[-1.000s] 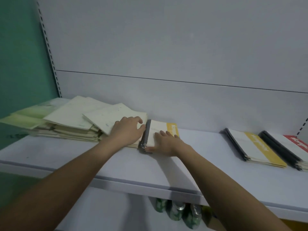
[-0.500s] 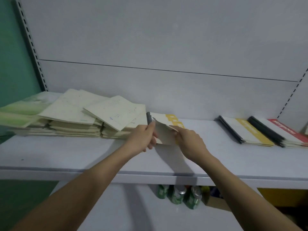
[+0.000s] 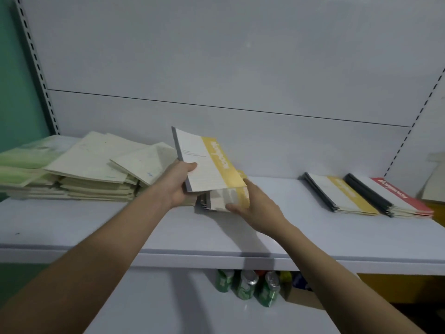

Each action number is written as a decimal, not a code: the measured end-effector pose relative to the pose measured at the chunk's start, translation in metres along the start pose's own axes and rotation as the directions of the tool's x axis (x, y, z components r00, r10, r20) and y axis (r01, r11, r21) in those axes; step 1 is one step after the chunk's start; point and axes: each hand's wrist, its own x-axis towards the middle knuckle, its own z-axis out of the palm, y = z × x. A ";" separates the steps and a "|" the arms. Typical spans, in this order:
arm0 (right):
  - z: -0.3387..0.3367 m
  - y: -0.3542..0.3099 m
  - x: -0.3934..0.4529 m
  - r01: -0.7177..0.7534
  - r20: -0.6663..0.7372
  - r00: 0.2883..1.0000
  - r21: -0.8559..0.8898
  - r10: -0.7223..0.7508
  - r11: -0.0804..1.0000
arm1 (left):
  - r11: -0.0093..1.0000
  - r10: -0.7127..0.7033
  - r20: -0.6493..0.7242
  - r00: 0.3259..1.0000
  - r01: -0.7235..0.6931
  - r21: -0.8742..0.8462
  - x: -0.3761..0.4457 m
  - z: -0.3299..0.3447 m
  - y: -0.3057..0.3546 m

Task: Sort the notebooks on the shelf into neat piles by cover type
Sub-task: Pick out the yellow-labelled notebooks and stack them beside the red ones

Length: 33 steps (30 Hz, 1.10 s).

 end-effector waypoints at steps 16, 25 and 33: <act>-0.032 -0.014 0.059 0.112 -0.424 0.899 -0.010 -0.106 0.994 | 0.972 0.093 -0.147 0.985 -0.058 0.228 0.001 -0.044 0.021; -0.011 -0.071 0.022 0.477 -0.088 0.854 -0.264 -0.513 0.838 | 0.999 -0.029 -0.017 0.999 0.030 0.043 0.011 -0.012 0.010; 0.006 -0.027 0.046 0.001 -0.047 0.999 0.505 0.026 0.863 | 0.989 0.134 -0.155 0.979 -0.122 0.085 0.015 -0.037 0.022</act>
